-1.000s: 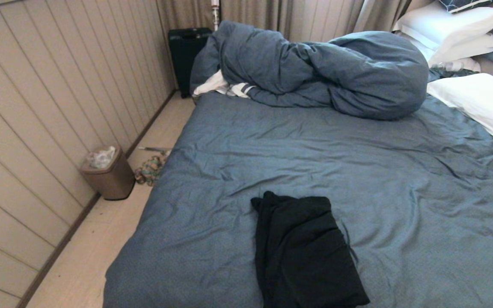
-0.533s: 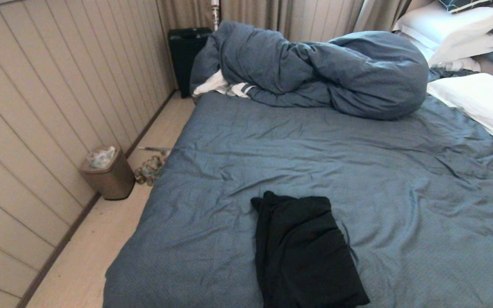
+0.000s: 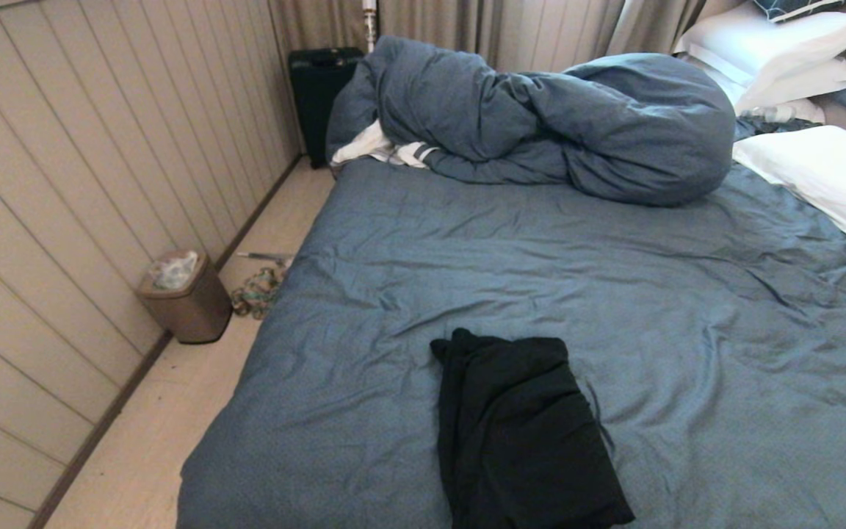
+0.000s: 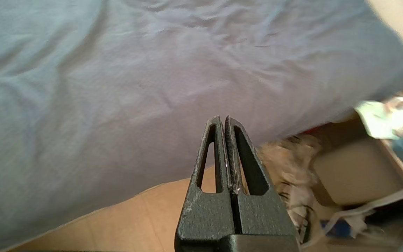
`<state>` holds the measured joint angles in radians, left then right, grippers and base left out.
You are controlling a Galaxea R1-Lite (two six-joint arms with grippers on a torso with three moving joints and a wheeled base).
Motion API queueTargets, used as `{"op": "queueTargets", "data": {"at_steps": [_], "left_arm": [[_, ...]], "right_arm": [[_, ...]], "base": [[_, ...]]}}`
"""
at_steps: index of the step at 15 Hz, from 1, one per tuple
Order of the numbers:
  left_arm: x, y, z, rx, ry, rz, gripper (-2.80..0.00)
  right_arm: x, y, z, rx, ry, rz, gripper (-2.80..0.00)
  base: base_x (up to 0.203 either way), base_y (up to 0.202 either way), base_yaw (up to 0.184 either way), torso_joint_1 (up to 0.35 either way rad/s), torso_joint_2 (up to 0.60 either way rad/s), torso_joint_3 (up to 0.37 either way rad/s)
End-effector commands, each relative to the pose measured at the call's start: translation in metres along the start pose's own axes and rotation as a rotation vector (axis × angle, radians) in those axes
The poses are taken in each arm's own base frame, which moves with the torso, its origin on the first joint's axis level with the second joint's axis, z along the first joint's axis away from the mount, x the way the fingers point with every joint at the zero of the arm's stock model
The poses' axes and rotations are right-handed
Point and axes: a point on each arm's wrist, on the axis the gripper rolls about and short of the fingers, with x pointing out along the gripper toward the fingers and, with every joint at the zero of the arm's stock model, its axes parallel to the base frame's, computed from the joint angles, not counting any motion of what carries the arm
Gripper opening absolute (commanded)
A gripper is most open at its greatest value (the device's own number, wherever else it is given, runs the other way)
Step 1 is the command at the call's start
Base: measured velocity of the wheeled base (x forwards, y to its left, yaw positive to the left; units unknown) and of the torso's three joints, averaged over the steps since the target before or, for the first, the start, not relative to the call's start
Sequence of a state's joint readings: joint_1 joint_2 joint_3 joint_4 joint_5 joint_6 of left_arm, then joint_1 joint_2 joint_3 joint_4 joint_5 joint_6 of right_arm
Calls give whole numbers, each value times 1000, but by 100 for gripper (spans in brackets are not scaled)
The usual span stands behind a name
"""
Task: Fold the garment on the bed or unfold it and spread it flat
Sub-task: Unford the black T-shirt
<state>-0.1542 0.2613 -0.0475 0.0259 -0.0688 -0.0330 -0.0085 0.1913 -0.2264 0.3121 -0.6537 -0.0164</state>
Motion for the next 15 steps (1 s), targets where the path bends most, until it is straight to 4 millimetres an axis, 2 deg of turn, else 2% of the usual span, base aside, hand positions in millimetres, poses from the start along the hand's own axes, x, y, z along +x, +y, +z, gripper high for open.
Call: {"op": "queueTargets", "data": {"at_steps": [1, 3, 6, 8, 9, 12, 15], "left_arm": [[3, 2, -4, 9, 35, 1, -280], [3, 2, -6, -49, 39, 44, -280], [0, 1, -7, -81, -24, 236, -280], [-4, 0, -8, -62, -64, 243, -280], [-7, -1, -9, -45, -109, 237, -280], [-16, -2, -13, 12, -217, 225, -280], [-15, -2, -18, 65, -240, 231, -280]], "right_arm": [[1, 0, 1, -6, 10, -34, -280], [1, 0, 1, 15, 18, -49, -280], [0, -1, 7, 41, 8, -68, -280], [0, -1, 10, 66, -14, -61, -280], [-1, -2, 17, 122, -86, -45, -280], [-3, 2, 21, 114, -156, 185, -280], [-2, 4, 19, 5, -160, 227, -280]], "base": [[0, 0, 0, 0, 0, 0], [0, 0, 0, 0, 0, 0], [0, 0, 0, 0, 0, 0], [0, 0, 0, 0, 0, 0], [0, 0, 0, 0, 0, 0], [0, 0, 0, 0, 0, 0], [0, 0, 0, 0, 0, 0]]}}
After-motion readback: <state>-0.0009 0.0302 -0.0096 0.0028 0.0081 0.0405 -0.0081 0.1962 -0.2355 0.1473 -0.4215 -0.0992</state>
